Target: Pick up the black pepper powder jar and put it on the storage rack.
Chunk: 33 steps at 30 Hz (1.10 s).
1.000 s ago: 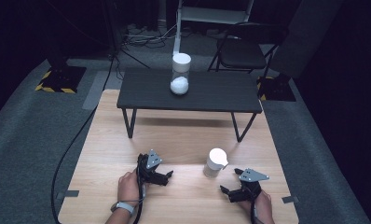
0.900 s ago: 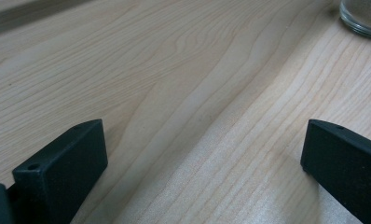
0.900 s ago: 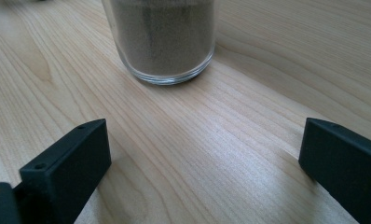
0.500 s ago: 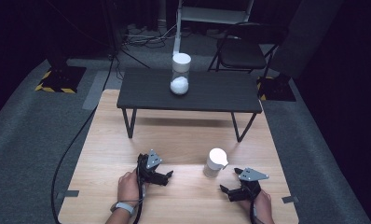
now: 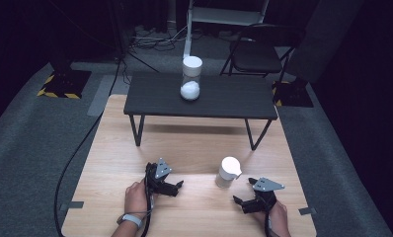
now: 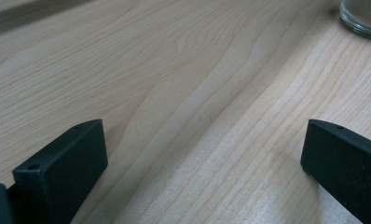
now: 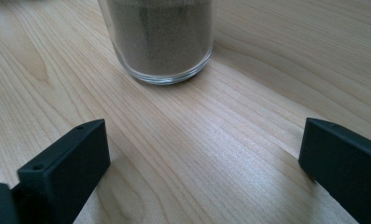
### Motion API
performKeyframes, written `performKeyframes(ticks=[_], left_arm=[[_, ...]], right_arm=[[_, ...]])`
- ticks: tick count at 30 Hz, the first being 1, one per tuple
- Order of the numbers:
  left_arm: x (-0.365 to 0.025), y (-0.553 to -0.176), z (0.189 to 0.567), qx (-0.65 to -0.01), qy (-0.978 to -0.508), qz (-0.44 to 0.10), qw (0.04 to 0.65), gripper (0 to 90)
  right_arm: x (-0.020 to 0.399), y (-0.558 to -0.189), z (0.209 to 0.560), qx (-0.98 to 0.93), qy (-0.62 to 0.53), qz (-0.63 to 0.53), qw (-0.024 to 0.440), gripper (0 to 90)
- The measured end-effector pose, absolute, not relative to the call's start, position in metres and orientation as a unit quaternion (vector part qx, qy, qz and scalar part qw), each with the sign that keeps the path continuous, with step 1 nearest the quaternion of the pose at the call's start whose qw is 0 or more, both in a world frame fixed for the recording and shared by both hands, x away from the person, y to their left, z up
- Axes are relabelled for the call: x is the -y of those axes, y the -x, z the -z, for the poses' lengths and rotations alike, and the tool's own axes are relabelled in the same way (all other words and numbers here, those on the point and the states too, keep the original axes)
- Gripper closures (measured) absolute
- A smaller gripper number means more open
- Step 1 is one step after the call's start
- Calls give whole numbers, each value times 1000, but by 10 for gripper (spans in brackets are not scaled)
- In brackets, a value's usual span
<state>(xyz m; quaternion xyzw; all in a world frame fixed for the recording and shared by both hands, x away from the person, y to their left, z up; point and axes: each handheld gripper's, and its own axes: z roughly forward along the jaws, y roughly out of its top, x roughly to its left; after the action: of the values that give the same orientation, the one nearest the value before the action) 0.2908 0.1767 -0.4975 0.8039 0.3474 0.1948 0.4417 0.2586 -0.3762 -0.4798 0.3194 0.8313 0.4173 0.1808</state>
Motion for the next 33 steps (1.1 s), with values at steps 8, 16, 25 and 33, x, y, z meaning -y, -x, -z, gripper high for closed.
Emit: performKeyframes(ticks=[8,16,25,33], left_arm=[[-177,-291,498,-348,-804,-195,442,0],[-177,-291,497,-348,-804,-195,442,0],[-177,-291,497,-348,-804,-195,441,0],[-176,-289,497,-351,-802,-197,441,0]], right_arm=[[372,-258,473,-838,-320,-401,185,5],[373,-257,469,-840,-309,-409,180,3],[386,-247,455,-809,-300,-465,198,3],[379,-230,436,-790,-267,-500,233,5]])
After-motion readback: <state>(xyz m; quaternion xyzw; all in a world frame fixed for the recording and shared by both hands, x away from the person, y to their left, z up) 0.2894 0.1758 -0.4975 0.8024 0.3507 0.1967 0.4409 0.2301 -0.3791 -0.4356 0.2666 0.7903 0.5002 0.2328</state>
